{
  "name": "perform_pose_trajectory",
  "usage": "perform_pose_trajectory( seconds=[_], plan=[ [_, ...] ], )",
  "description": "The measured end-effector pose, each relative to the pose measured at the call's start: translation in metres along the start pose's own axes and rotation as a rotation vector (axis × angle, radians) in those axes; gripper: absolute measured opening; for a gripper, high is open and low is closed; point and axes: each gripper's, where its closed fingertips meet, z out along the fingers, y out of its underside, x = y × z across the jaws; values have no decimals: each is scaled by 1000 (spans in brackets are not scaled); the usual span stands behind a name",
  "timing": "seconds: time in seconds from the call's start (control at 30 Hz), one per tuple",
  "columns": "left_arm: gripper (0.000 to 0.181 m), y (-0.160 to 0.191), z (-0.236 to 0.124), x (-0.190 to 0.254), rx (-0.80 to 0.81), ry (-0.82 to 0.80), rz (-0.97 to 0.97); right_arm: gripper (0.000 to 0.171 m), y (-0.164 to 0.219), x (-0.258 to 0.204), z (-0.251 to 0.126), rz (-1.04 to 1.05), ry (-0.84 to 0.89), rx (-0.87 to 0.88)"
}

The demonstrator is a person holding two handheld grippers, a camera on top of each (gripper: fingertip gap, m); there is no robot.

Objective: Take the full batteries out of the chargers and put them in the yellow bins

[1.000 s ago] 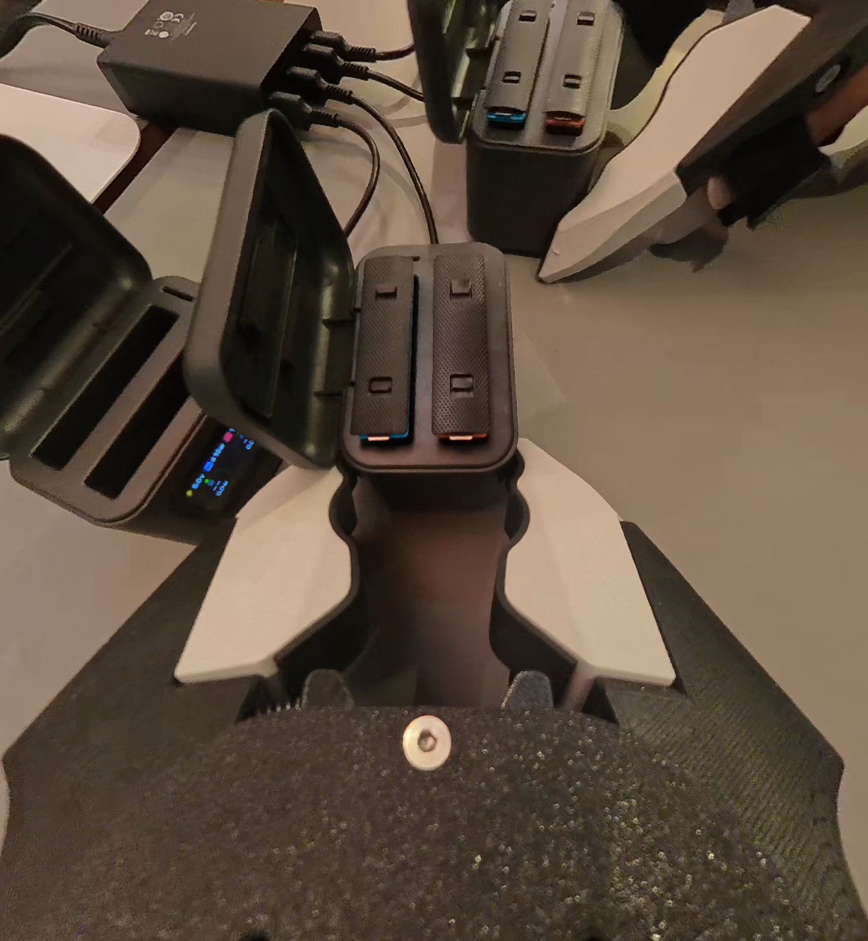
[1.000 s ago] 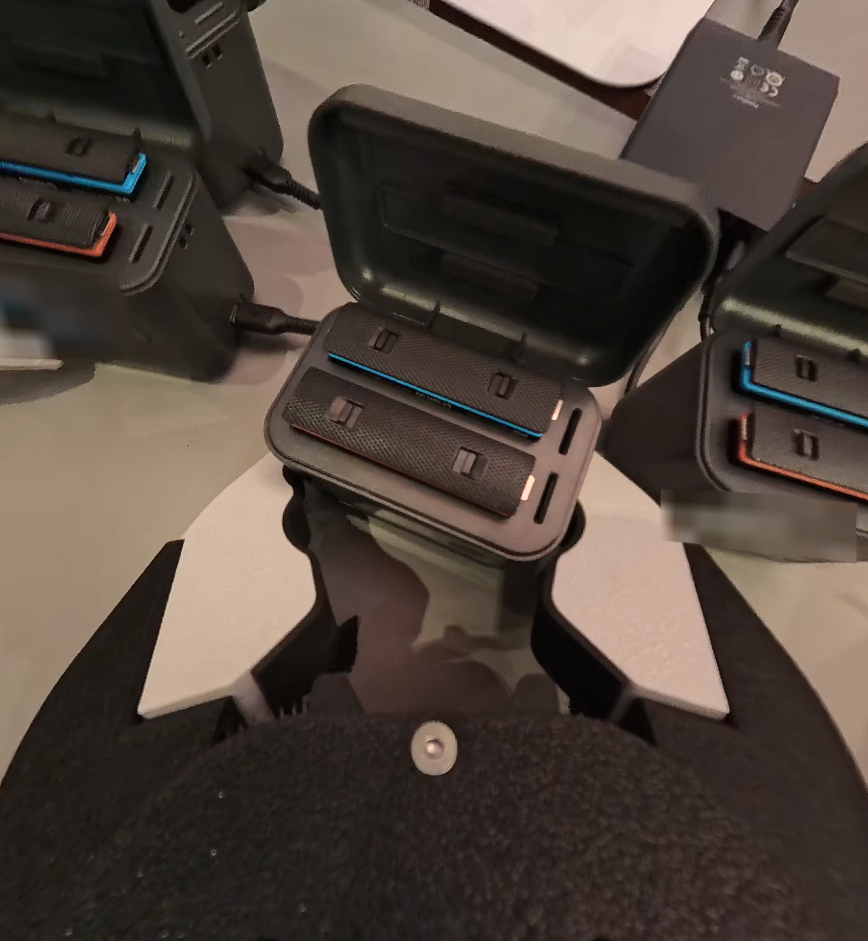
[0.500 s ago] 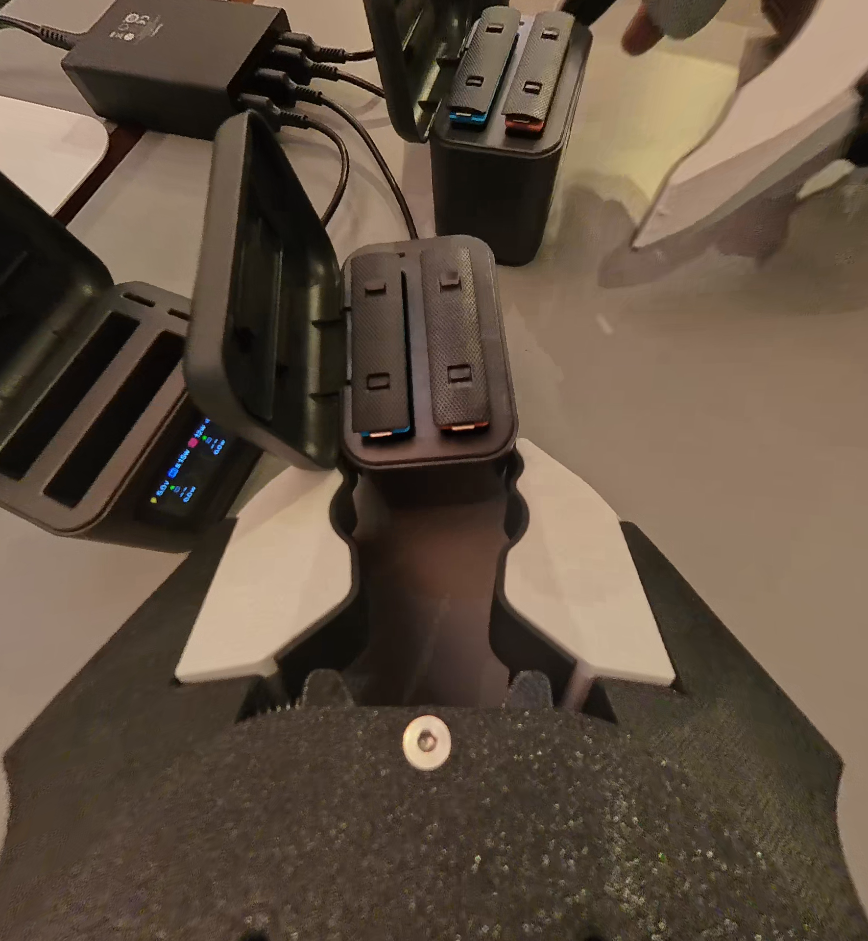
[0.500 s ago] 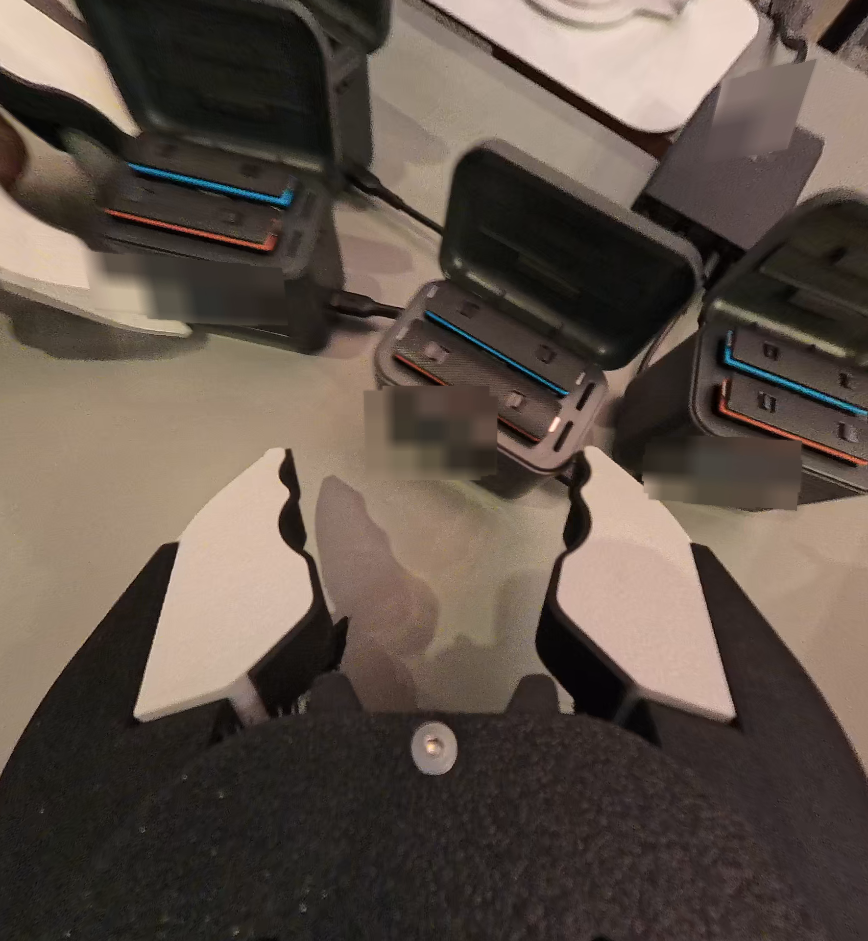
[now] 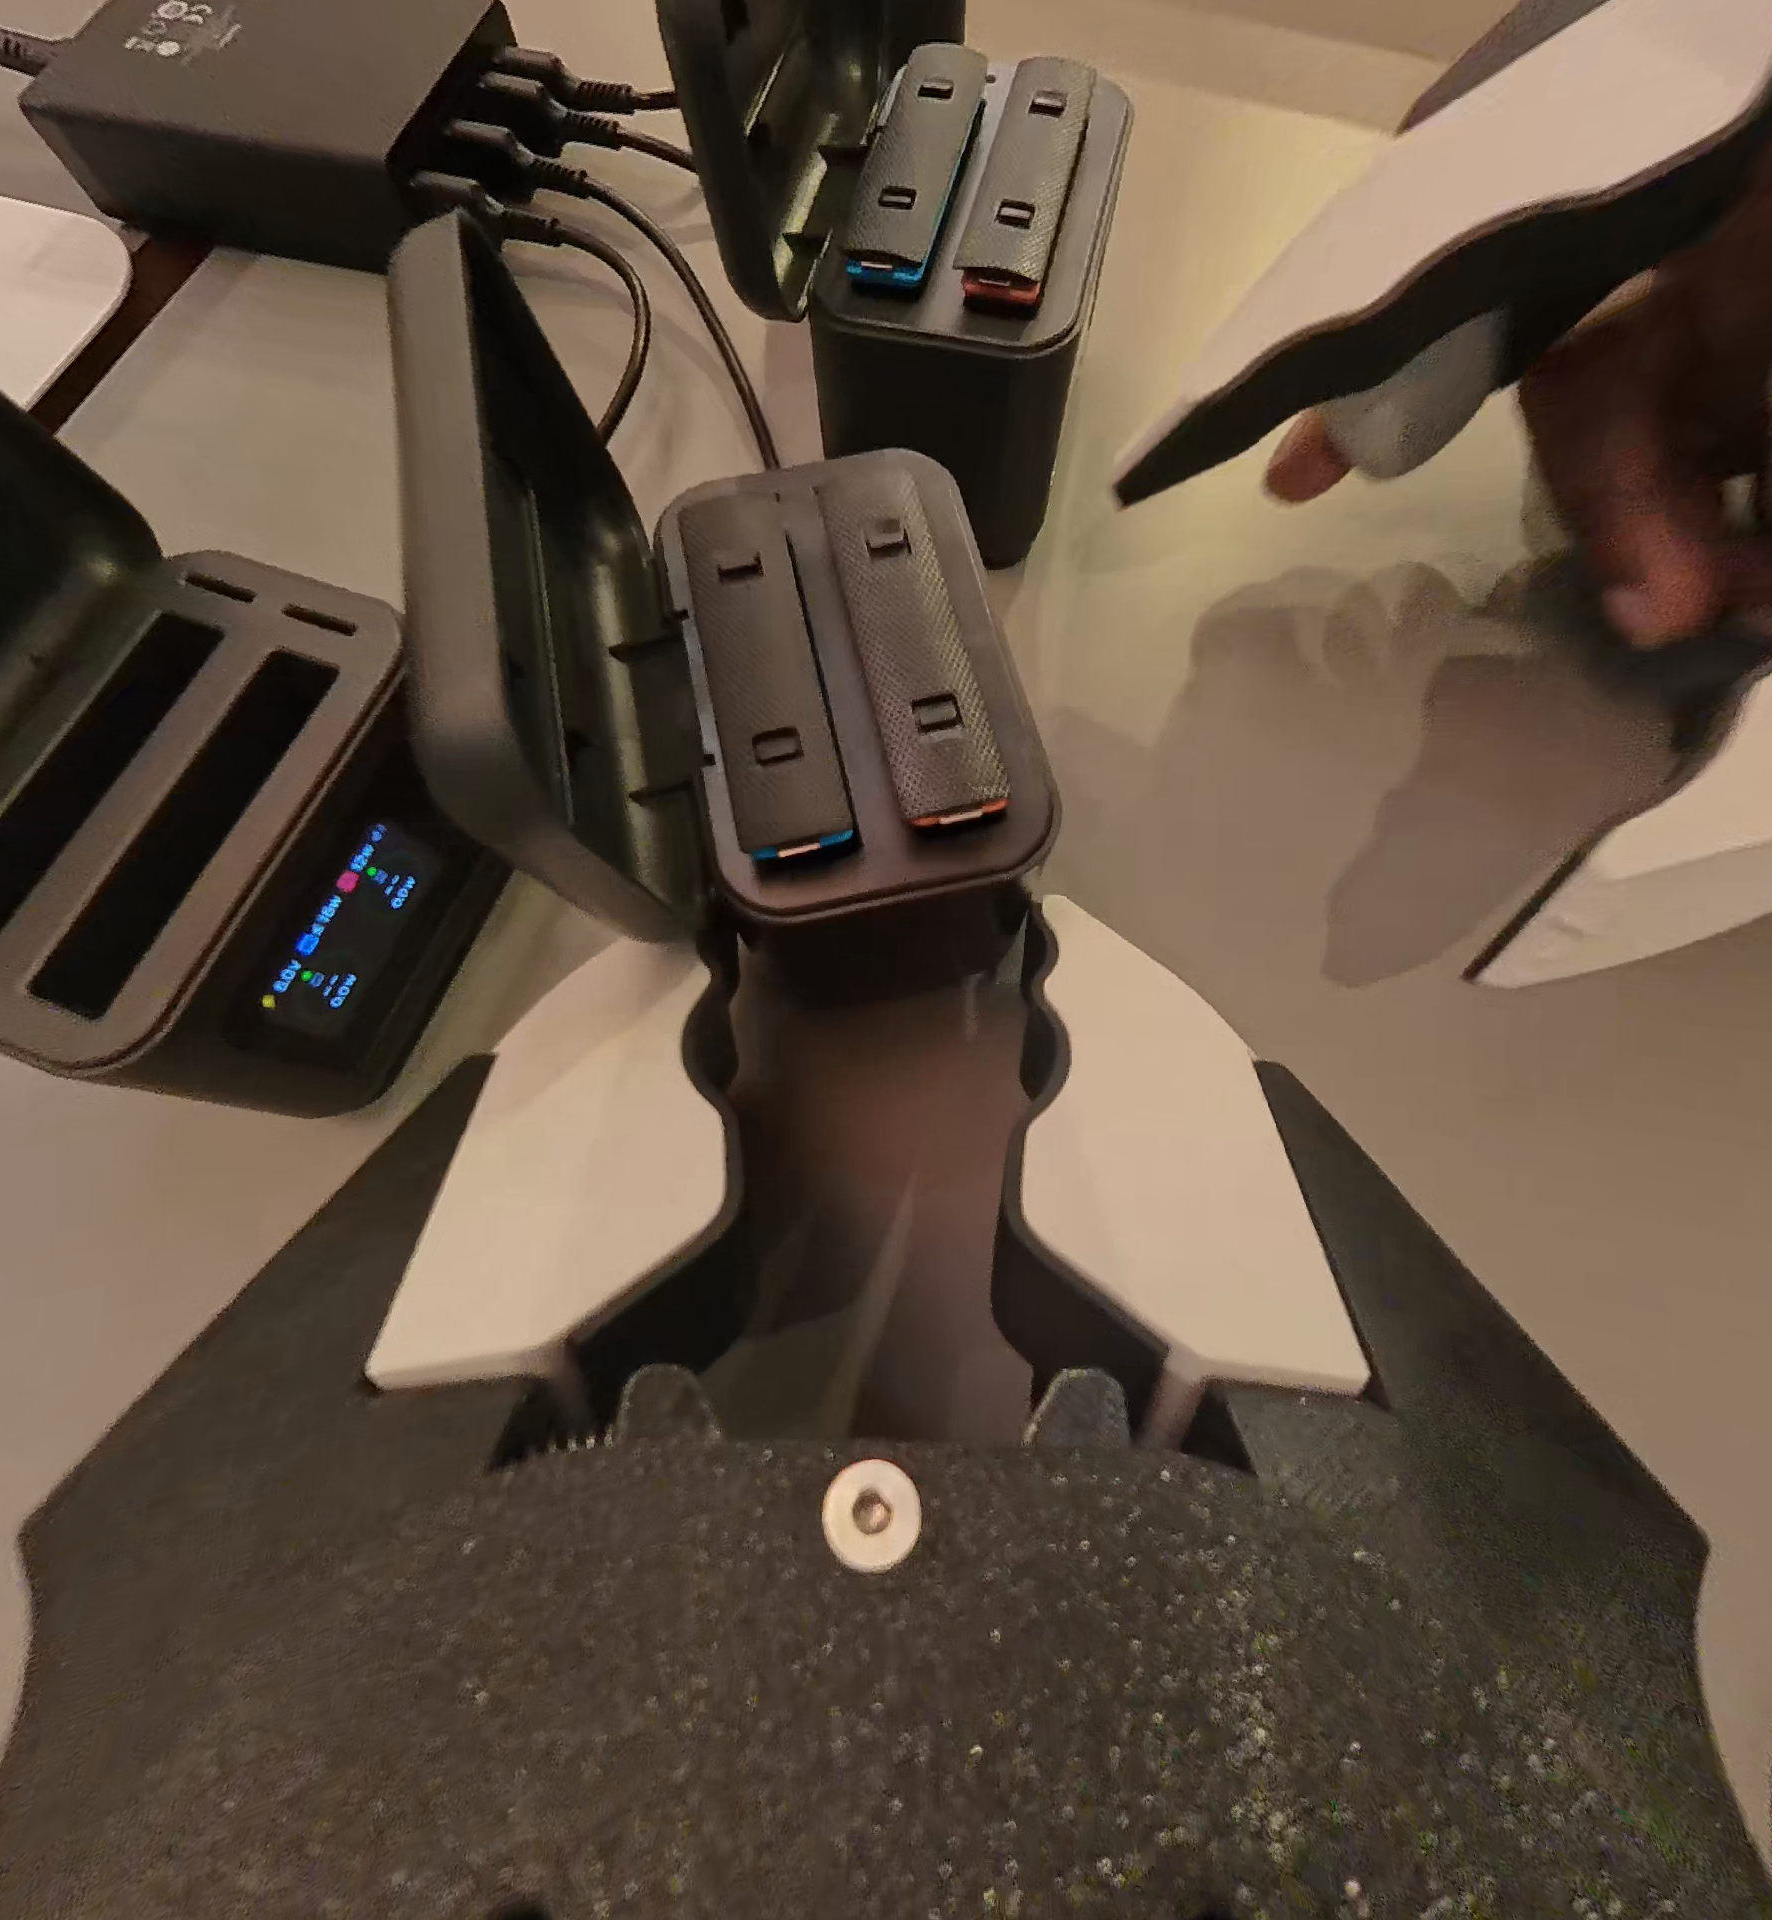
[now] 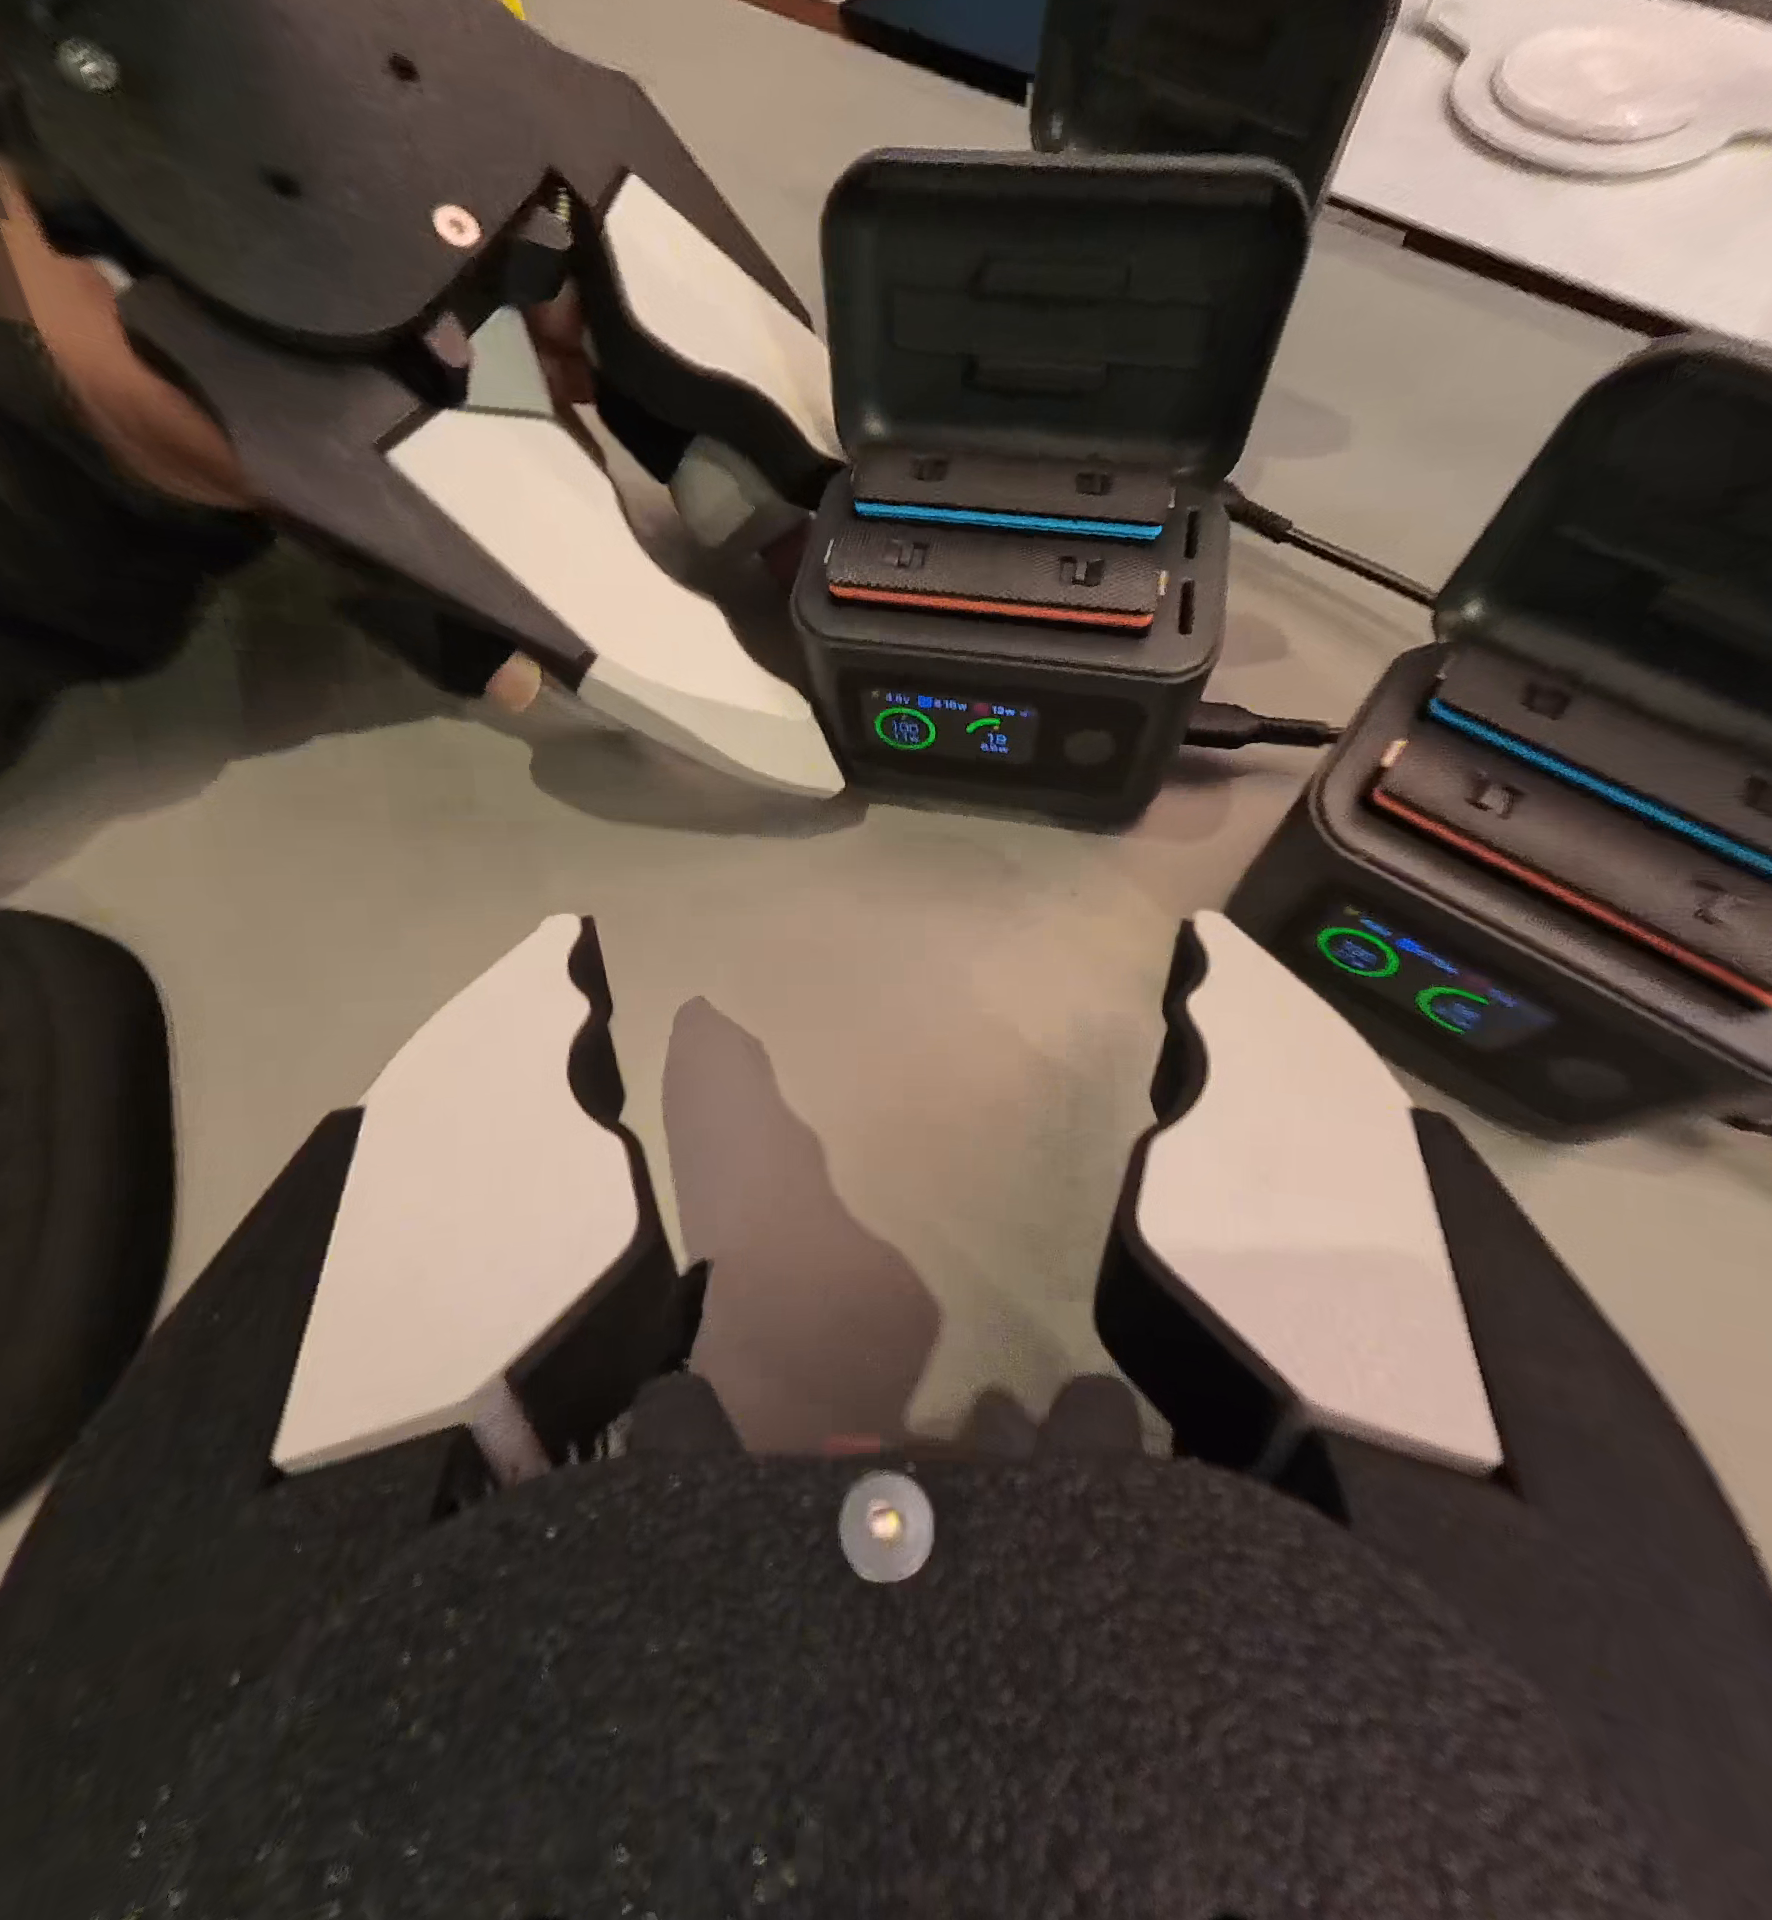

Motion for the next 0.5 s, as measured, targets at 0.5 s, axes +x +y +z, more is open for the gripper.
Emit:
perform_pose_trajectory(
  seconds=[0.5],
  plan=[
    [52, -3, -18, -5, 89, 61, -59, 97, -14, 17, 42, -84, -16, -35]
  ],
)
